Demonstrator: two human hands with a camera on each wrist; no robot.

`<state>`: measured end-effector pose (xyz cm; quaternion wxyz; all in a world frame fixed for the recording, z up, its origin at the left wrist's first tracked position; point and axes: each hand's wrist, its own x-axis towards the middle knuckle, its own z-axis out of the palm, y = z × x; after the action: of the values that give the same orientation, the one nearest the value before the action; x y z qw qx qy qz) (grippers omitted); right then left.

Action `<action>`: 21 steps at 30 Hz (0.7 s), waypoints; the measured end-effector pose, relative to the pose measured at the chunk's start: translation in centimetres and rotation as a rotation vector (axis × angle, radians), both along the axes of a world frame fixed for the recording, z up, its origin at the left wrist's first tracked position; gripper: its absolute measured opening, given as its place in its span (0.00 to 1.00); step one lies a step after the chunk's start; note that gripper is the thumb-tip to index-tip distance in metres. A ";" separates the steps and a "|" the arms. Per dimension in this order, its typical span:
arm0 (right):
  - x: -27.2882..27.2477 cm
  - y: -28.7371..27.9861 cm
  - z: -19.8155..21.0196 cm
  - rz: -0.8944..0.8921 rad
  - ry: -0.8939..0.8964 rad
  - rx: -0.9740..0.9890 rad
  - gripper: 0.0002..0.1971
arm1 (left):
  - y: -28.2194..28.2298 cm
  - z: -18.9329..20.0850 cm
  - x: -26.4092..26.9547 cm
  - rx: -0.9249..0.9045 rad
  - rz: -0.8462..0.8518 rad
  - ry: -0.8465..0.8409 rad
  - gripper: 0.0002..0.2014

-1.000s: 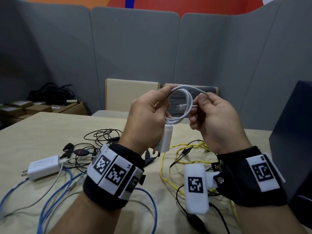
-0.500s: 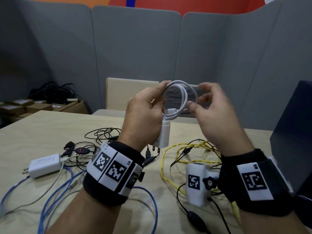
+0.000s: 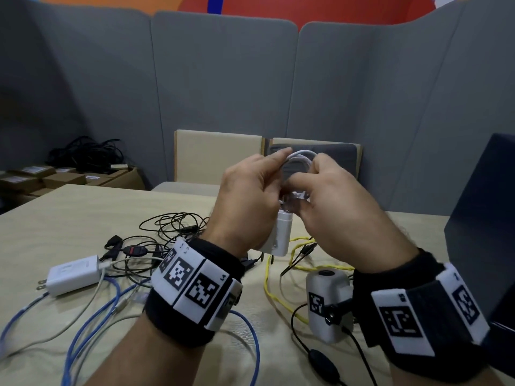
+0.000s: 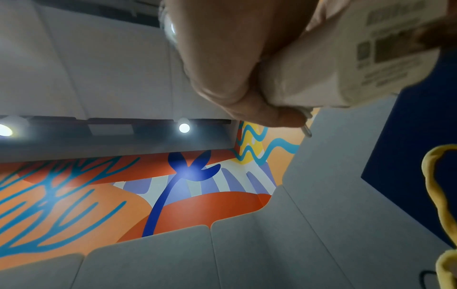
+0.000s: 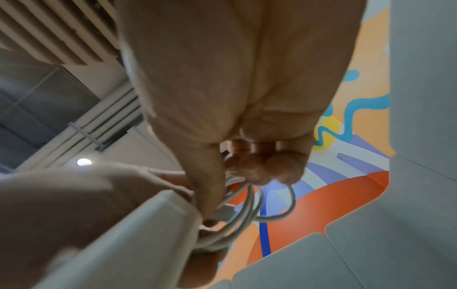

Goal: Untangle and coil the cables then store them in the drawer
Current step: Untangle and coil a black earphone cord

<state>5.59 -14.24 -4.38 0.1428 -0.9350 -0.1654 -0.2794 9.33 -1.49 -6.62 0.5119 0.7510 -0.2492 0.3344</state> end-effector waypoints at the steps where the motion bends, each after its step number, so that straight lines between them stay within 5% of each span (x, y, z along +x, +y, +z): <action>1: 0.2 -0.3 0.1 0.032 -0.013 0.031 0.04 | 0.0 0.0 0.0 -0.010 -0.007 0.017 0.20; 8: -1.1 -0.2 1.2 0.336 0.011 0.265 0.09 | 0.7 0.2 0.0 -0.003 0.056 0.069 0.18; 15: -2.2 -0.5 1.6 0.380 0.169 0.276 0.09 | 1.4 0.6 0.3 -0.144 0.087 0.137 0.15; 21: -1.1 -1.5 1.2 0.335 0.276 0.335 0.08 | 1.6 1.0 0.2 -0.339 -0.105 0.249 0.17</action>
<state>4.52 -15.78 -3.20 0.3607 -0.8871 -0.2485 -0.1454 9.55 0.12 -5.62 0.6745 0.6755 -0.1631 0.2492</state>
